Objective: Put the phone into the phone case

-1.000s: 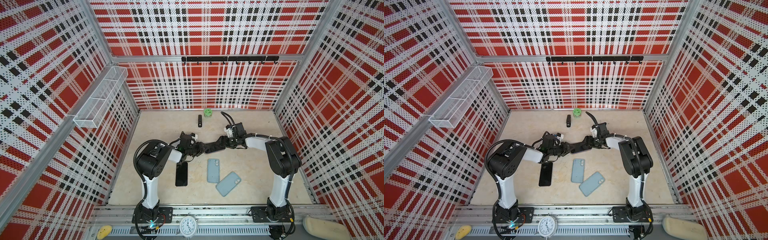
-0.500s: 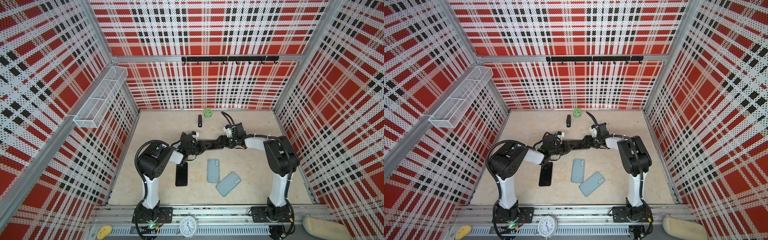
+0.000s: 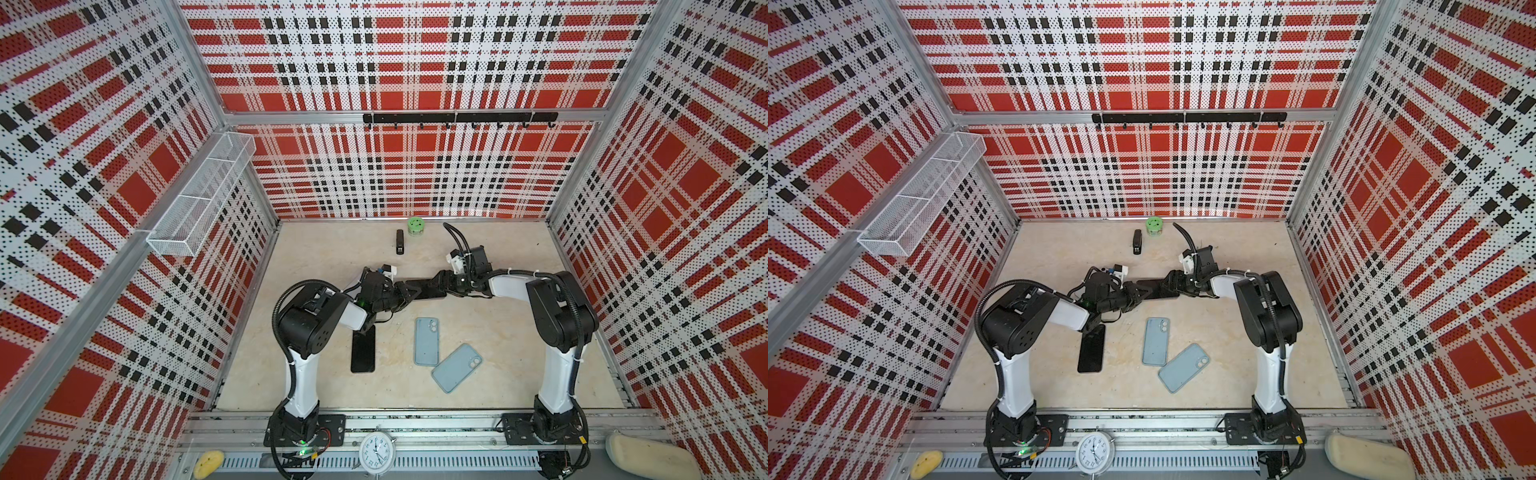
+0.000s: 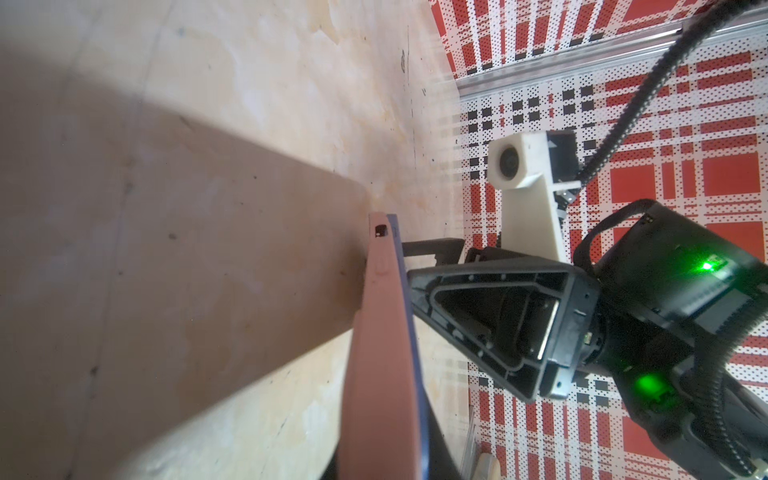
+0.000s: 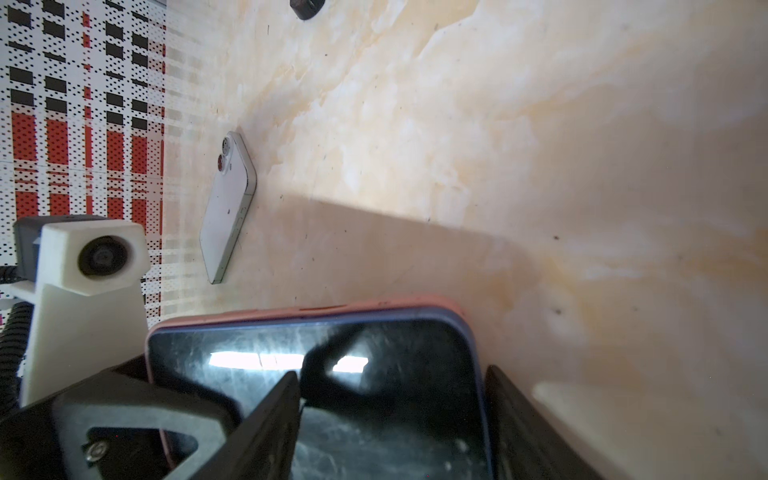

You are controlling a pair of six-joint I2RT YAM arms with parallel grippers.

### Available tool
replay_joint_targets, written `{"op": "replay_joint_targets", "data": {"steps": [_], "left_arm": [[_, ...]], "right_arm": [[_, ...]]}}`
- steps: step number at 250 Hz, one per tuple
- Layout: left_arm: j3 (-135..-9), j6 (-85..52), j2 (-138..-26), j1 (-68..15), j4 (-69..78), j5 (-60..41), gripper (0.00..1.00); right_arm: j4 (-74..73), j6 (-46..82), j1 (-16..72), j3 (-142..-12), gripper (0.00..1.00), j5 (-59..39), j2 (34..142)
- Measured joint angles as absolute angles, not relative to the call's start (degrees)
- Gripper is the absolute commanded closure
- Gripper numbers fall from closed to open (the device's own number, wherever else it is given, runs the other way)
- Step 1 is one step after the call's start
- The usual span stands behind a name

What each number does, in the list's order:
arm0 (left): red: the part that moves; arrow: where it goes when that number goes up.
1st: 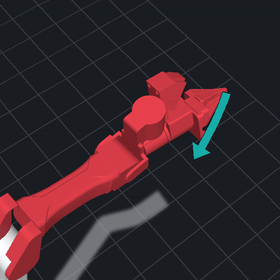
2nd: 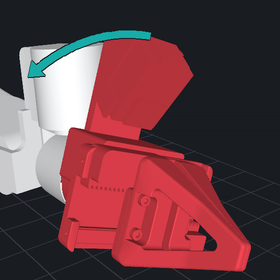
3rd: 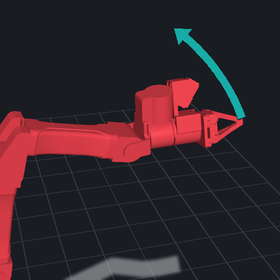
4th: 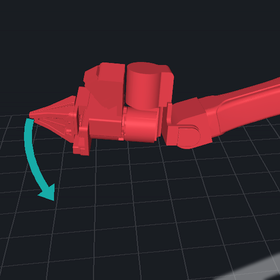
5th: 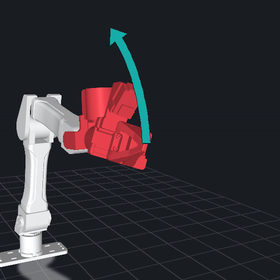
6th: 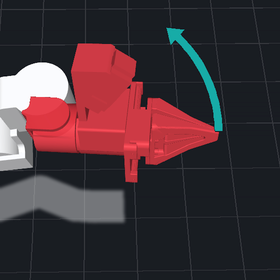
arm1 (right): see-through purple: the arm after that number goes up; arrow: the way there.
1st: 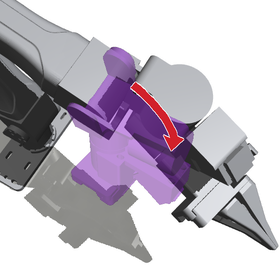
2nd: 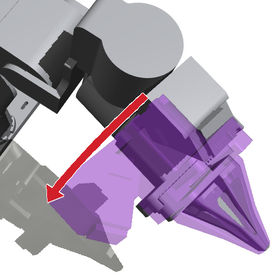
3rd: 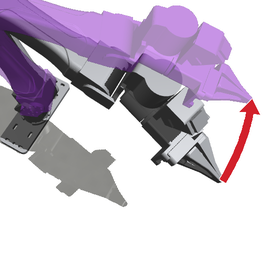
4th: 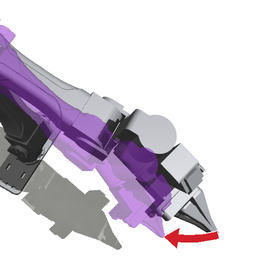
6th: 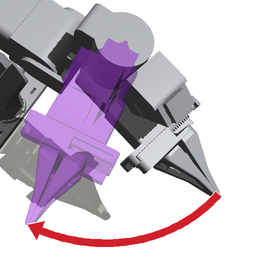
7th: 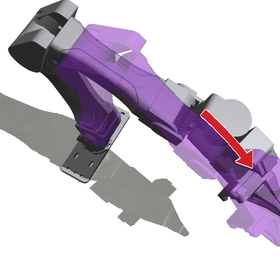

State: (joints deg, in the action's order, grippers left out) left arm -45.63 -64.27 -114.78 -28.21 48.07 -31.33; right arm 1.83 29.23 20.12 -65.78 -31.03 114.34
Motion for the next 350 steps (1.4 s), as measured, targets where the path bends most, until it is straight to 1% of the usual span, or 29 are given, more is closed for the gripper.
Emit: {"op": "replay_joint_targets", "data": {"steps": [42,86,133,161,190,219,248,276,324,350], "left_arm": [[-45.63,-63.7,-114.72,-27.79,47.94,-31.83,0.99],[-45.65,-60.14,-113.47,-26.94,46.5,-34.44,0.98],[-47.03,-56.31,-110.69,-25.76,43.9,-39.46,0.97],[-50.15,-55.09,-108.95,-25.5,43.13,-43.05,0.96],[-54.72,-54.76,-107.28,-25.47,42.98,-46.98,0.95],[-58.96,-54.81,-105.6,-25.76,43.05,-50.74,0.93],[-61.95,-55.07,-104.05,-26.46,43.18,-53.6,0.92],[-63.61,-55.4,-103.18,-27.53,43.22,-55.7,0.9],[-64.29,-56.95,-103.09,-29.17,43.33,-59.07,0.85],[-64.29,-59.46,-103.13,-29.45,45.28,-60.03,0.78]], "right_arm": [[1.74,29.19,20.12,-65.76,0.28,-31.09,114.3],[4.01,29.8,19.07,-64.29,0.22,-31.73,111.81],[5.91,31.16,14.72,-61.39,0.17,-32.99,102.08],[5.06,31.68,12.01,-60.42,0.17,-34.81,95.13],[0.8,33.34,9.58,-57.36,0.16,-39.64,88.82],[-5.63,36.91,7.2,-52.49,0.17,-45.1,84.71],[-9.54,39.55,6.09,-50.15,0.2,-49.32,82.83],[-13.47,41.67,5.98,-49.25,0.26,-52.69,81.3],[-23.79,47.24,6.02,-47.37,0.43,-57.06,79.83],[-29.15,50.41,6.02,-46.0,0.55,-58.59,79.81]]}}
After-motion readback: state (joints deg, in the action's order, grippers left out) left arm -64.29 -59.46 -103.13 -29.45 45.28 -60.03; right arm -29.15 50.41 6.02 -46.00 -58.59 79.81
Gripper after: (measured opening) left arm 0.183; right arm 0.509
